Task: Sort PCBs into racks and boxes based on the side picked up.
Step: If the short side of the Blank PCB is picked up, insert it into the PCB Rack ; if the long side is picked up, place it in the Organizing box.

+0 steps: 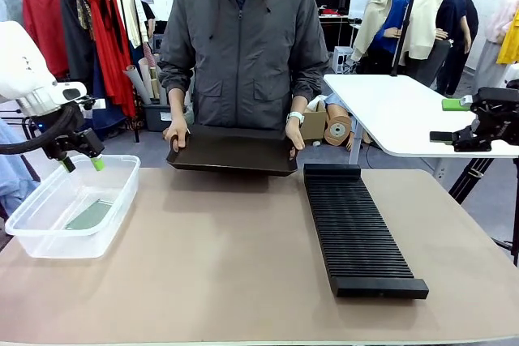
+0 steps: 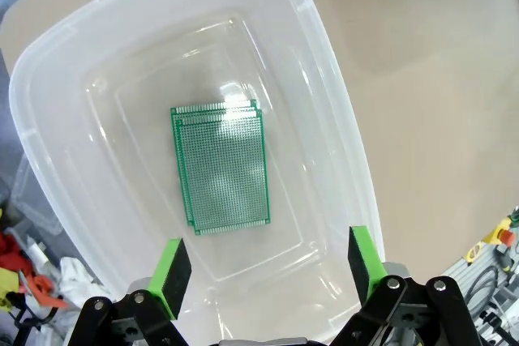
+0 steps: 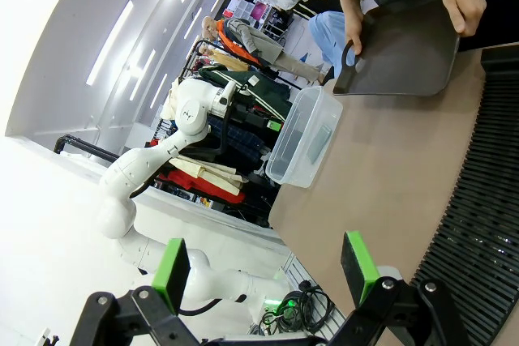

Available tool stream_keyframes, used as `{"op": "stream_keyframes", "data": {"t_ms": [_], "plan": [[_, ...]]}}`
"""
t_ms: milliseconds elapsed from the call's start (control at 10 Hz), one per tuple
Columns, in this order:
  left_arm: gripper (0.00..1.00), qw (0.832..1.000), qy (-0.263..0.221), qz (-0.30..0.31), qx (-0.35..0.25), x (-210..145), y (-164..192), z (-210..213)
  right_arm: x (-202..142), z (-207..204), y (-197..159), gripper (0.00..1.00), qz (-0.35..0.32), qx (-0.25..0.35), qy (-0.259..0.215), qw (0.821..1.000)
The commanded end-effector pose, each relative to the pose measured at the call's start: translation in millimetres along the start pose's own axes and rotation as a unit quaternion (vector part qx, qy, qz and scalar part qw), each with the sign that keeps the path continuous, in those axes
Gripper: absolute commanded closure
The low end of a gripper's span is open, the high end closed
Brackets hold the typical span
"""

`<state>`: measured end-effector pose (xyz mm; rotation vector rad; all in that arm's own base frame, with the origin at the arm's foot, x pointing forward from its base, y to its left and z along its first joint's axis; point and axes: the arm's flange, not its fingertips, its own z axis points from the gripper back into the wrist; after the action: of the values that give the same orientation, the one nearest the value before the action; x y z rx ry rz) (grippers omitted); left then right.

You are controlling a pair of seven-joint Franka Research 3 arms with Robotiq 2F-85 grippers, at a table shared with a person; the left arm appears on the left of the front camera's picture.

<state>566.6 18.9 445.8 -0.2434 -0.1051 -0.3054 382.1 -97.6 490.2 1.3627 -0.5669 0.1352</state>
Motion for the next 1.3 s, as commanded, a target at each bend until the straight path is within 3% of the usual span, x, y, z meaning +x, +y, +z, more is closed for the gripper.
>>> {"op": "stream_keyframes", "data": {"t_ms": [0, 100, 300, 400, 600, 800, 1200], "plan": [[0.0, 1.0, -0.014, 0.012, -0.016, 4.3, 2.9, 2.1, 0.6, 0.0, 2.0, 0.0, 0.001, 0.004, -0.001, 1.0], [0.0, 0.998, -0.04, 0.032, -0.049, 9.2, 3.4, 3.2, 0.6, 0.0, 2.0, 0.0, 0.001, 0.004, -0.001, 1.0], [0.0, 0.993, -0.046, 0.055, -0.089, 9.8, 10.5, 12.2, 0.6, 0.0, 2.0, 0.0, 0.001, 0.004, -0.001, 1.0], [0.0, 0.984, -0.038, 0.075, -0.156, 9.1, 16.7, 20.1, 0.6, 0.0, 2.0, 0.0, 0.001, 0.004, -0.001, 1.0], [0.0, 0.965, -0.059, 0.109, -0.231, 6.5, 28.8, 38.1, 0.6, 0.0, 2.0, 0.0, 0.001, 0.004, -0.001, 1.0], [0.0, 0.953, -0.069, 0.13, -0.264, -0.2, 30.4, 52.4, 0.6, 0.0, 2.0, 0.0, 0.001, 0.004, -0.001, 1.0], [0.0, 0.884, -0.072, 0.153, -0.437, -21.0, 40.4, 69.5, 0.6, 0.0, 2.0, 0.0, 0.001, 0.004, -0.001, 1.0]]}}
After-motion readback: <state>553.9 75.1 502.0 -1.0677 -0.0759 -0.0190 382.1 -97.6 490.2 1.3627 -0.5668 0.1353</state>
